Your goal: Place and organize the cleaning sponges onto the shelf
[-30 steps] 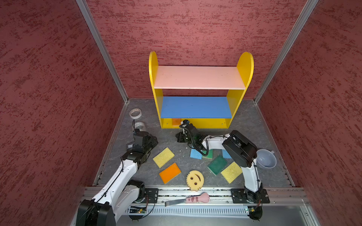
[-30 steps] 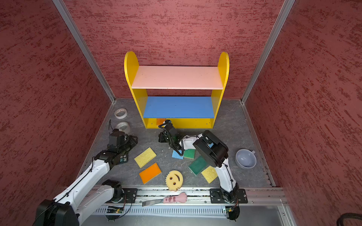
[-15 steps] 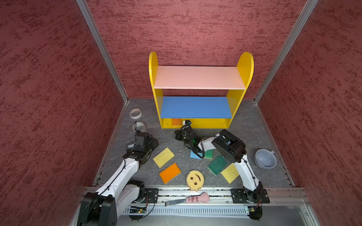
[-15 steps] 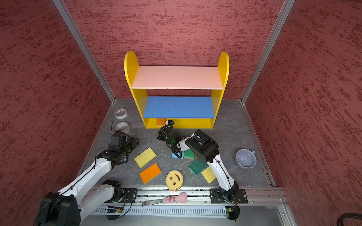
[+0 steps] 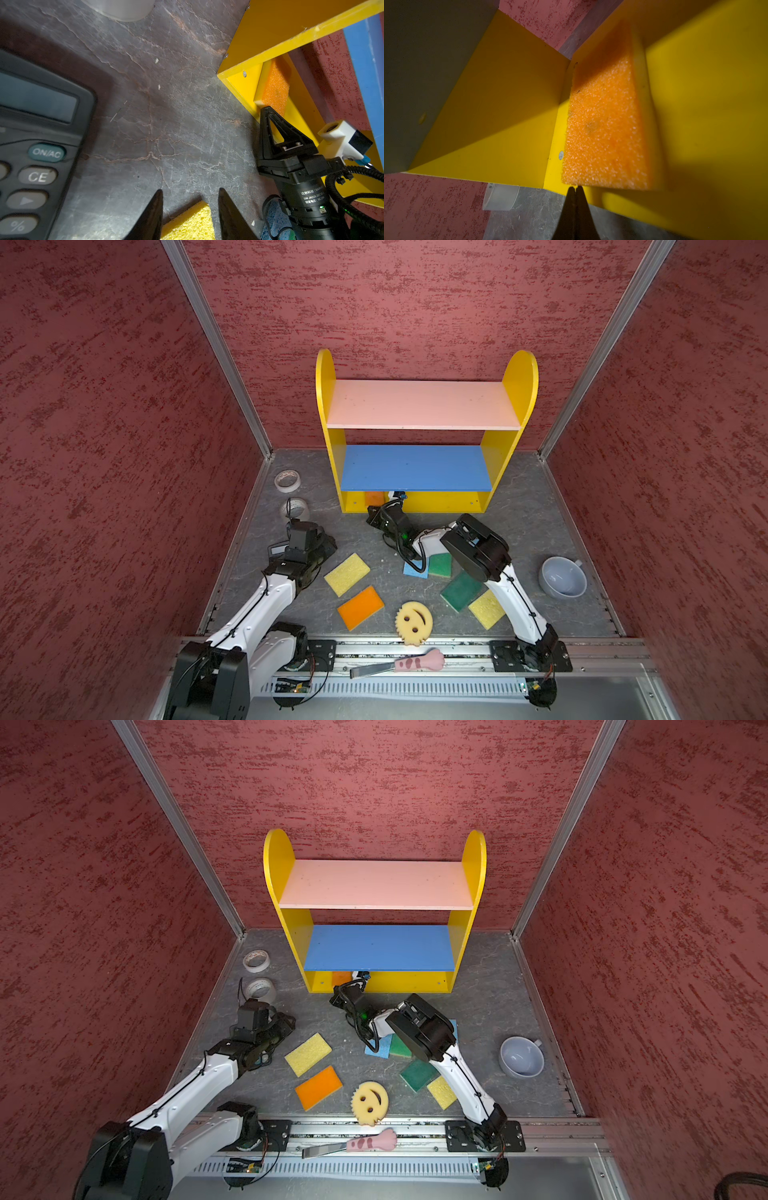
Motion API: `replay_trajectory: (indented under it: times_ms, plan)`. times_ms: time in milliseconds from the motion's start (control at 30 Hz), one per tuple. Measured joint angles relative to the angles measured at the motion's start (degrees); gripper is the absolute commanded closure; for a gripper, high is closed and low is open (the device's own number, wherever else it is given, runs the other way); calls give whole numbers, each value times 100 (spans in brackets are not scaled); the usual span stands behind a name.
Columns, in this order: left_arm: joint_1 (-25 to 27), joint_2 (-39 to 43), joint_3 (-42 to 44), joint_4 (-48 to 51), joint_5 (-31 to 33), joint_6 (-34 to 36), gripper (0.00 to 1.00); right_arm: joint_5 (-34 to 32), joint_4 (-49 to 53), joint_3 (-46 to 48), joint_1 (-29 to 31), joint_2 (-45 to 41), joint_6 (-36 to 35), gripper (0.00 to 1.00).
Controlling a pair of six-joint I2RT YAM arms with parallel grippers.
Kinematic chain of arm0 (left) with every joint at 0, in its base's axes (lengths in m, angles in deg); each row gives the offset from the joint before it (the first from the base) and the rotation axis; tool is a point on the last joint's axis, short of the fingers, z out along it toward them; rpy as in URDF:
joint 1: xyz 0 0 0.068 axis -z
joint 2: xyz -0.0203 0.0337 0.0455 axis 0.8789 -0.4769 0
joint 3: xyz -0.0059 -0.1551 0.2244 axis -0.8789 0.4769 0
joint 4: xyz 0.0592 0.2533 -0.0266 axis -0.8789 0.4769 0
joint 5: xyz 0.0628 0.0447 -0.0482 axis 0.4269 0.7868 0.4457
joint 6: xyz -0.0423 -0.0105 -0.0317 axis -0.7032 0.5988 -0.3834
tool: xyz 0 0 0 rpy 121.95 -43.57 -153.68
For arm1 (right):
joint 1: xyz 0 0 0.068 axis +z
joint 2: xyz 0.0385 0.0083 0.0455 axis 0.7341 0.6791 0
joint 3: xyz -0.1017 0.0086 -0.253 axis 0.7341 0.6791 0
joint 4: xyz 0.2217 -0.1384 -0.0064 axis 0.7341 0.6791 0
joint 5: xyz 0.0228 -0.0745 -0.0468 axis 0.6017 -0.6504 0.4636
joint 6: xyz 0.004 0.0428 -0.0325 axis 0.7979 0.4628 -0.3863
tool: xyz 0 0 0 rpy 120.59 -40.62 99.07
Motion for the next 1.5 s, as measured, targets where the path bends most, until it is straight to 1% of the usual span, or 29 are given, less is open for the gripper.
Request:
replay_trajectory:
  times_ms: [367, 533, 600, 667, 800, 967, 1033, 1133, 1233, 1333, 1500]
  plan:
    - [-35, 52, 2, 2, -31, 0, 56, -11, 68, -269, -4, 149, 81, 100]
    - [-37, 195, 2, 22, -72, 0, 56, 35, -11, -37, -4, 26, 44, 100]
    - [-39, 269, 2, 46, -76, 0, 52, 136, 52, 107, -4, -85, -31, 100]
    - [-39, 356, 2, 94, -76, 28, 48, 315, 225, 271, -2, -238, -157, 100]
    - [-50, 496, 7, 166, -74, 37, 51, 627, 960, 407, 74, -535, -490, 100]
    - [-103, 520, 4, 188, -103, 37, 51, 896, 1869, 581, 280, -1093, -984, 90]
    - [-109, 520, -28, 256, -109, 57, 51, 1025, 2218, 673, 385, -1381, -1172, 84]
    - [-116, 533, -164, 380, -111, 149, 49, 1115, 2894, 728, 577, -1797, -1563, 69]
    - [-142, 627, -293, 420, -107, 240, 44, 1176, 3639, 728, 782, -2173, -2100, 56]
    - [-219, 673, -365, 417, -144, 299, 43, 1335, 4325, 754, 940, -2516, -2505, 50]
    - [-417, 555, -542, 452, -341, 398, 40, 1587, 5331, 942, 1139, -2946, -2872, 49]
